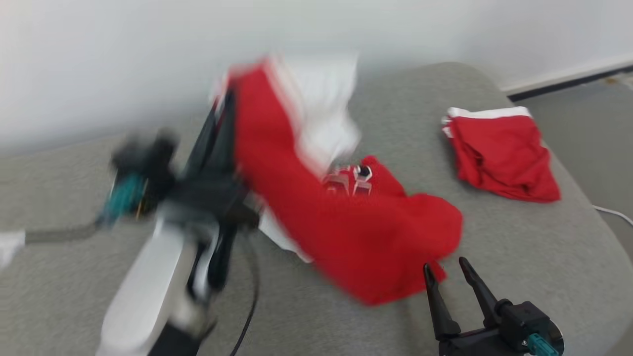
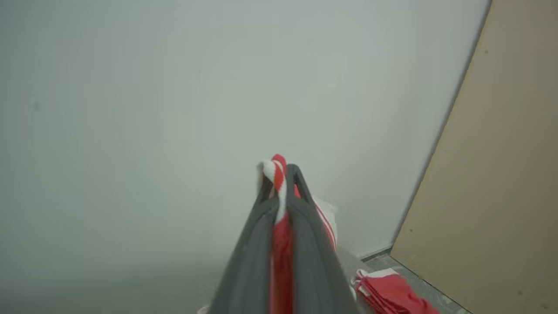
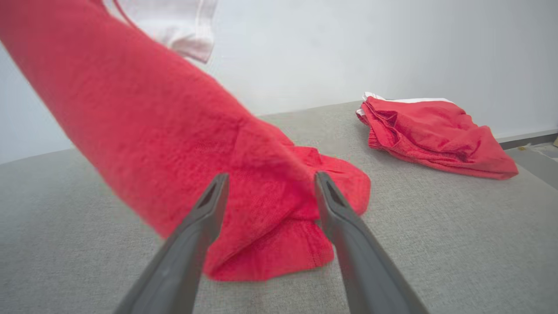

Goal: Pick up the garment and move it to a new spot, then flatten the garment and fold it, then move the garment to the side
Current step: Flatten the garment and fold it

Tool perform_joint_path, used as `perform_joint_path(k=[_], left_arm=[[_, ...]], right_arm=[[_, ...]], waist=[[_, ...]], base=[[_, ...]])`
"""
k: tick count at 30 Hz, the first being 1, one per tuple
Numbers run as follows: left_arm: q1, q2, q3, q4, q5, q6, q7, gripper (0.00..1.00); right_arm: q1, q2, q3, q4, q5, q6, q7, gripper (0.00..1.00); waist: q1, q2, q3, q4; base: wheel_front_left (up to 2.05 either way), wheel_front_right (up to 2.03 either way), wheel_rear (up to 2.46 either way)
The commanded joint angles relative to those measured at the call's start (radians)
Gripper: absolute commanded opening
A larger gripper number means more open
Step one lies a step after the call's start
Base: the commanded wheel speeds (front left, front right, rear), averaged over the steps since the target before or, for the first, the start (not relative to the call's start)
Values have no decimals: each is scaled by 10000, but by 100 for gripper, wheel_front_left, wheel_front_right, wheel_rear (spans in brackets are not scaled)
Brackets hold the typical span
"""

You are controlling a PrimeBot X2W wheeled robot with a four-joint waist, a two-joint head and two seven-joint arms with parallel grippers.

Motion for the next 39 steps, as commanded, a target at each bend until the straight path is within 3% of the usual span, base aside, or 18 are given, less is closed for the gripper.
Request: perform_joint_path(k=[1,4,8,14,19,20,21,22,30,39], left_arm=[[1082,228,228,29,-179,156,-203,0],[2768,511,692,102,-548,321,-583,0],[4396,485,1628,137,-980,381,-948,0],[5786,-154,2936,-144,-908,18,-1010,0],[6453,-434,3317,120,-588,-226,-1002,0],[6575,-473,3358,188,-473,-277,-1003,9],[6714,-510,3383,288,-428,-278,-1003,49],[6876,-548,3362,489,-558,-273,-1001,100],[7586,-504,3077,1248,-787,-17,-799,100],[7696,313,3590,-134,-361,554,-864,100]], right_arm=[[-34,-4,-57,-88,-137,-25,10,100],[-69,-7,-145,-185,-206,-25,87,100],[-60,-2,-127,-229,-316,-25,178,100],[-92,-5,-70,-338,-428,-25,293,100],[22,-8,-23,-417,-501,-25,392,100],[41,-7,-25,-441,-509,-25,425,100],[59,-7,-30,-461,-510,-25,436,100],[81,-5,-38,-479,-523,-25,452,100],[210,-5,-147,-576,-568,-25,492,100],[307,-19,-729,-879,-775,-25,769,100]], waist=[[0,-1,151,817],[0,-1,252,1193],[0,-1,287,1661],[0,-1,174,2081],[0,-1,80,2170],[0,-1,60,2175],[0,-1,40,2177],[0,-1,17,2173],[0,-1,-87,2020],[0,-1,-118,1947]], base=[[0,0,0],[0,0,0],[0,0,0],[0,0,0],[0,0,0],[0,0,0],[0,0,0],[0,0,0],[0,0,0],[0,0,0]])
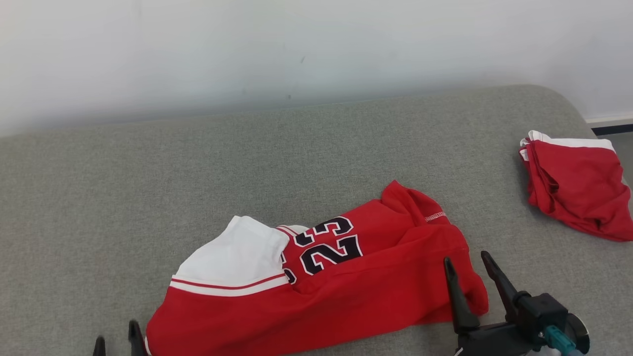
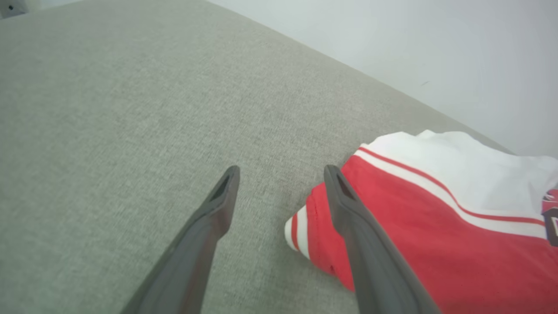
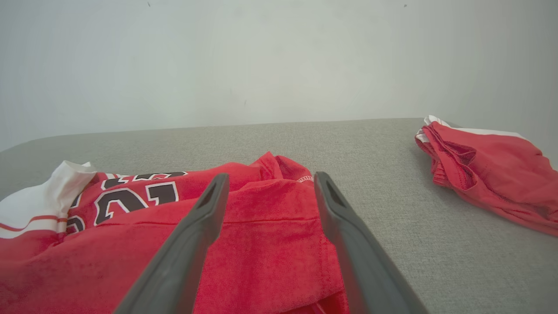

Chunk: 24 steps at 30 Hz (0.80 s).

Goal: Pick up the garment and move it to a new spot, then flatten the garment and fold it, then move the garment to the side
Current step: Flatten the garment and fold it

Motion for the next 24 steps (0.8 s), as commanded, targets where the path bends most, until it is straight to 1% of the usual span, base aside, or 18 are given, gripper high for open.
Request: perform_joint_path(k=[1,3,6,10,12,15,16,17,20,21,24], left_arm=[[-214,136,-54,-232,136,-25,21,100],[-589,433,-316,-551,439,-69,342,100],[-1433,935,-951,-845,1110,-130,1087,100],[-2913,1346,-1833,-708,1839,-133,2682,100],[-3702,1513,-2260,-273,2018,-328,3596,100],[-4779,1634,-2827,531,2135,-800,4875,100],[-5391,1748,-3122,1074,2264,-1031,5550,100],[-5652,1796,-3222,1380,2334,-1096,5884,100],[-6349,1893,-3493,2097,2574,-1102,6430,100],[-6349,1893,-3493,2097,2574,-1102,6430,100],[-6784,1928,-3698,2582,2598,-1390,6783,100]], right_arm=[[54,-31,-95,-54,-134,-25,147,100],[-2,-79,-260,-148,-132,-25,592,100],[-274,-223,-283,-277,26,-25,1791,100],[-936,-593,43,-697,233,-25,3252,100],[-1306,-773,272,-1009,322,-25,3753,100],[-1855,-1094,657,-1354,506,-25,4090,100],[-2081,-1230,867,-1471,596,-25,4195,100],[-2209,-1278,966,-1510,642,-25,4248,100],[-2427,-1397,1162,-1556,737,-25,4226,100],[-2427,-1397,1162,-1556,737,-25,4226,100],[-2447,-1455,1224,-1528,822,-26,4187,100]], waist=[[1,0,3,2],[1,0,20,6],[1,0,65,-49],[1,0,194,-240],[1,0,322,-368],[1,0,579,-571],[1,0,741,-697],[1,0,834,-765],[1,0,1074,-947],[1,0,1074,-947],[1,0,1263,-1110]], base=[[0,0,0],[0,0,0],[0,0,0],[0,0,0],[0,0,0],[0,0,0],[0,0,0],[0,0,0],[0,0,0],[0,0,0],[0,0,0]])
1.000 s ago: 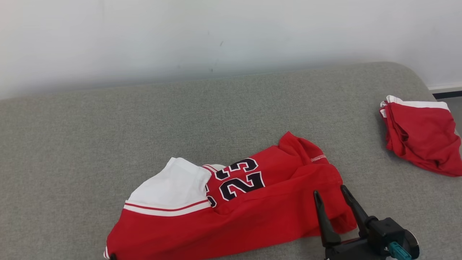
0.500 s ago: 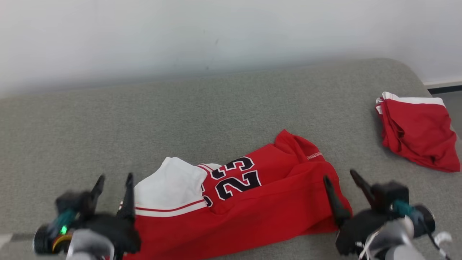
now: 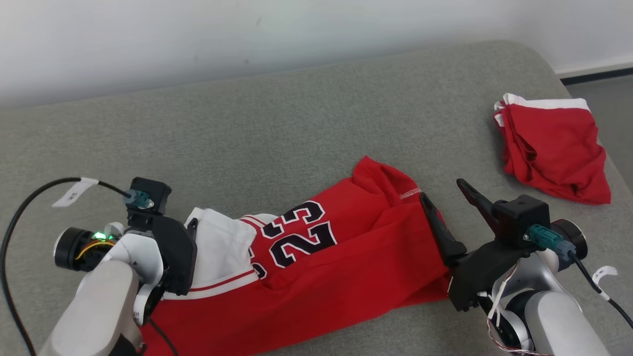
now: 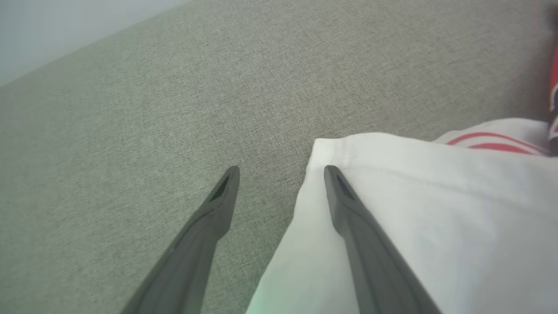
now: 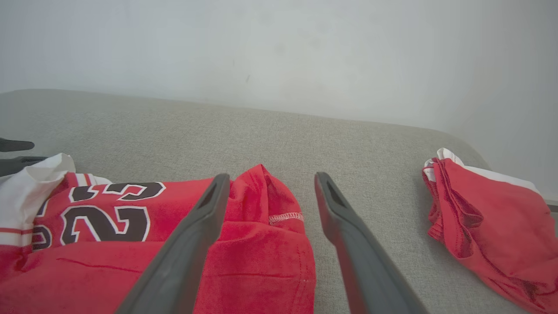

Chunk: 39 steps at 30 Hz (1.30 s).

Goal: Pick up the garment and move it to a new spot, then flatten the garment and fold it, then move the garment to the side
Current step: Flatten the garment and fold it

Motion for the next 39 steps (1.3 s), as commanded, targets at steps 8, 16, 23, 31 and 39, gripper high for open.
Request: perform_joint_path(k=[8,16,23,31,39], left_arm=[[-541,145,-450,416,-114,-417,273,100],[-534,214,-691,796,-225,-481,500,91],[-576,92,-695,1035,-427,-389,724,0],[-370,-283,-860,900,-81,282,30,0],[-244,-908,-1048,1008,-254,431,-552,0]], right_arm=[[80,-63,-175,46,33,-26,-150,100],[39,26,-70,89,-23,-26,-152,100],[-51,-156,-5,120,-74,-26,88,100],[40,-47,-806,-198,-187,-26,1779,100],[152,-492,-919,-457,-498,-26,3690,100]], waist=[[-1,-1,374,-344],[-1,-1,327,-377],[-1,-1,288,-396],[-1,-1,381,-130],[-1,-1,616,354]], base=[[0,0,0],[0,0,0],[0,0,0],[0,0,0],[0,0,0]])
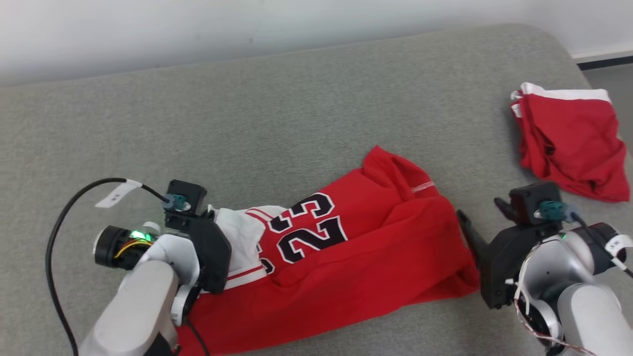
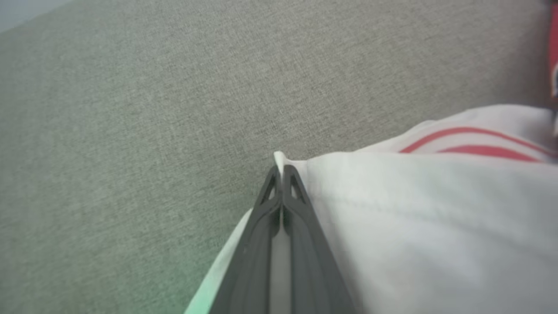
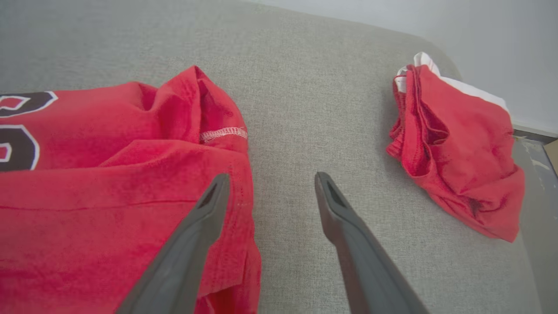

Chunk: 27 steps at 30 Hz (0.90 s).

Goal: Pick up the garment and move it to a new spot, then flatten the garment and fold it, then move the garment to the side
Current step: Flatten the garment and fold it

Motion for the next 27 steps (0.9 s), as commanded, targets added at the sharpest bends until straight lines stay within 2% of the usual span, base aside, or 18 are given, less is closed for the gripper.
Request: perform_joint_path(k=[1,9,11,12,18,19,20,21,22,23,24,25,27], left_arm=[[145,-159,-152,159,-115,-41,-63,0],[-60,-294,-199,524,-145,-81,-234,0],[-162,-355,-224,579,-160,-87,-290,0],[-202,-375,-233,595,-163,-99,-314,0],[-439,-395,-276,717,-166,-124,-480,0],[-459,-394,-285,739,-167,-125,-507,0],[-497,-400,-299,764,-175,-130,-495,0],[-535,-411,-317,791,-179,-139,-512,0],[-555,-423,-333,817,-184,-150,-534,0],[-566,-435,-347,843,-192,-150,-560,0],[-558,-445,-360,860,-204,-158,-572,0],[-540,-452,-370,885,-210,-168,-584,0],[-547,-455,-388,949,-234,-171,-616,0]], right_arm=[[201,-111,86,-25,-10,-26,214,100],[94,-299,357,535,122,-26,408,100],[-26,-295,394,800,170,-26,384,96],[-72,-300,412,913,197,-26,362,90],[-487,-298,635,1640,358,-26,-137,91],[-569,-327,686,1782,399,-26,-213,87],[-667,-334,740,1927,432,-26,-280,76],[-751,-343,774,2057,467,-26,-332,53],[-841,-352,823,2180,485,-26,-392,37],[-904,-361,867,2286,494,-26,-451,29],[-962,-345,909,2373,512,-26,-494,11],[-998,-331,943,2429,526,-26,-541,0],[-1047,-329,973,2488,546,-26,-620,0]], waist=[[0,0,129,226],[0,0,283,324],[0,0,322,352],[0,0,340,361],[0,0,494,382],[0,0,519,382],[0,0,539,384],[0,0,559,389],[0,0,575,396],[0,0,585,404],[0,0,588,410],[0,0,581,410],[0,0,557,396]], base=[[0,0,0],[0,0,0],[0,0,0],[0,0,0],[0,0,0],[0,0,0],[0,0,0],[0,0,0],[0,0,0],[0,0,0],[0,0,0],[0,0,0],[0,0,0]])
